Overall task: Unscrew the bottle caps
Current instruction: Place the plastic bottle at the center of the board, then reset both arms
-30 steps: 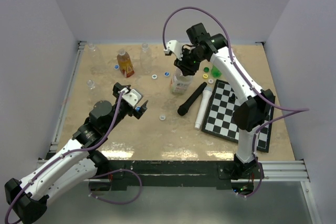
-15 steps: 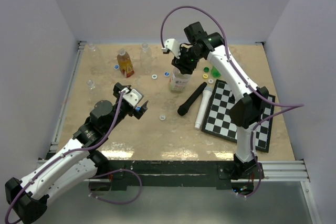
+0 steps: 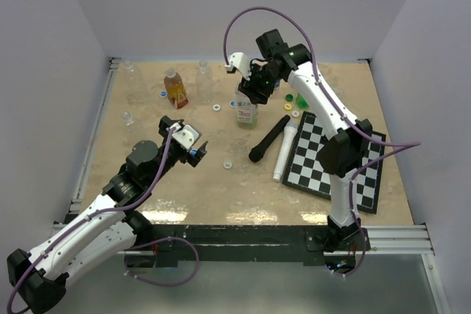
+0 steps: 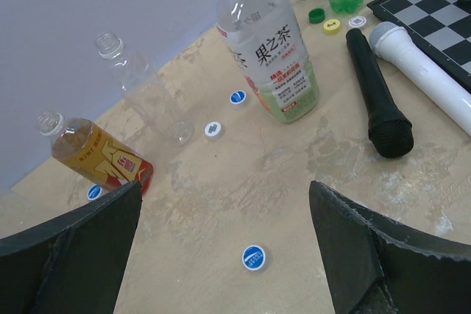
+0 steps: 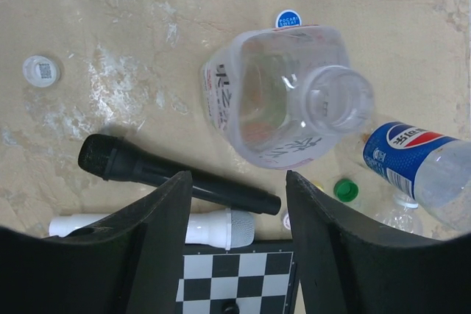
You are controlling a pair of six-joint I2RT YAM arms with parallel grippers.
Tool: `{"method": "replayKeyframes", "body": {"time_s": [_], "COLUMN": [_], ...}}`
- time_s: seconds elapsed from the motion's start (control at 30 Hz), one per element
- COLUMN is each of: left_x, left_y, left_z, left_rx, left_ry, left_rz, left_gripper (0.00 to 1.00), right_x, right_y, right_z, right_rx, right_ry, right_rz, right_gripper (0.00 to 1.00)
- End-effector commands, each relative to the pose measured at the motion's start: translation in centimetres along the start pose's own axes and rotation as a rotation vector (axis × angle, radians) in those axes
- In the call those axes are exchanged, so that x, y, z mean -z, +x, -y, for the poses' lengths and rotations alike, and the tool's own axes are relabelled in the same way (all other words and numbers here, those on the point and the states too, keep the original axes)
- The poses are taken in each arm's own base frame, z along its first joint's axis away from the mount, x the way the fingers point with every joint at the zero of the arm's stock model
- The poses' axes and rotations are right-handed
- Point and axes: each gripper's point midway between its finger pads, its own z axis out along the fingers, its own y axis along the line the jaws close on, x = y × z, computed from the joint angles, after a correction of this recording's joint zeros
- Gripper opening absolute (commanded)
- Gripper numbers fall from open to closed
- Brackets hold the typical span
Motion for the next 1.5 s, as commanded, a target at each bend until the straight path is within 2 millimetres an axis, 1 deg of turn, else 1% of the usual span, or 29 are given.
{"method": "replayKeyframes", "body": {"time_s": [0.0,0.13,0.4,0.57,0.6,0.77,0.8,0.87,0.9,0.93,1.0,1.03,1.1,1.13,1.17,1.2,1.27,1.3,1.33,1.37,1.4,1.43,1.47], "left_x": [-0.2,-0.2,-0.1,0.0,0.0,-0.1,-0.1,-0.2,-0.2,-0.1,-0.2,-0.1,0.0,0.1,0.2,0.4,0.5,0.5,0.5,0.4,0.5,0.4,0.5], "left_y": [-0.6,-0.6,-0.6,-0.9,-1.0,-1.1,-1.2,-1.4,-1.9,-1.6,-2.0,-2.4,-3.6,-4.3,-5.3,-6.1,-7.6,-8.4,-9.3,-9.9,-10.8,-11.5,-12.6], "left_z": [-0.4,-0.5,-0.5,-0.5,-0.6,-0.6,-0.7,-0.8,-1.1,-1.0,-1.1,-1.3,-1.4,-1.5,-1.5,-1.7,-1.9,-2.0,-2.1,-2.3,-2.5,-2.8,-3.2], "left_rx": [0.002,0.002,0.002,0.008,0.015,0.077,0.097,0.128,0.148,0.164,0.198,0.222,0.263,0.274,0.312,0.326,0.352,0.363,0.367,0.371,0.374,0.377,0.378], "left_ry": [-0.018,-0.02,-0.022,-0.023,-0.024,-0.031,-0.036,-0.039,-0.044,-0.032,-0.018,-0.016,0.007,0.018,0.024,0.029,0.037,0.041,0.052,0.056,0.061,0.06,0.057], "left_rz": [0.028,0.027,0.026,0.034,0.037,0.027,0.024,0.019,0.028,0.001,0.003,0.008,0.041,0.06,0.087,0.108,0.137,0.15,0.16,0.164,0.175,0.178,0.191], "left_gripper": [1.0,1.0,1.0,1.0,1.0,1.0,1.0,1.0,1.0,1.0,1.0,1.0,1.0,1.0,1.0,1.0,1.0,1.0,1.0,1.0,1.0,1.0,1.0], "right_x": [1.2,1.1,1.8,2.9,3.4,5.6,6.6,7.6,8.4,8.9,10.4,11.4,13.6,15.1,16.1,17.7,19.9,21.5,22.2,24.0,25.2,25.8,27.0], "right_y": [-1.6,-1.6,-1.7,-1.7,-1.8,-1.4,-1.5,-1.3,-1.2,-1.1,-0.7,-0.4,0.3,0.5,1.1,1.3,2.0,2.2,2.5,2.7,3.0,3.6,3.8], "right_z": [0.6,0.6,0.3,-0.3,-0.6,-2.4,-2.8,-3.5,-3.9,-4.2,-4.7,-4.9,-5.2,-5.3,-5.4,-5.3,-5.5,-5.5,-5.3,-5.7,-5.7,-5.7,-5.7], "right_rx": [-0.001,-0.003,0.002,0.004,0.006,0.018,0.027,0.035,0.039,0.039,0.036,0.031,0.012,0.008,-0.003,-0.012,-0.034,-0.047,-0.055,-0.071,-0.088,-0.121,-0.148], "right_ry": [0.025,0.022,0.021,0.022,0.022,0.011,0.022,0.031,0.043,0.048,0.056,0.061,0.074,0.087,0.112,0.164,0.257,0.315,0.367,0.432,0.491,0.535,0.586], "right_rz": [0.05,0.05,0.06,0.067,0.074,0.099,0.118,0.136,0.147,0.157,0.194,0.225,0.294,0.345,0.369,0.402,0.457,0.495,0.525,0.566,0.601,0.622,0.659], "right_gripper": [0.57,0.57,0.58,0.58,0.58,0.58,0.58,0.58,0.58,0.58,0.58,0.58,0.59,0.59,0.6,0.61,0.68,0.72,0.77,0.82,0.88,0.95,0.98]}}
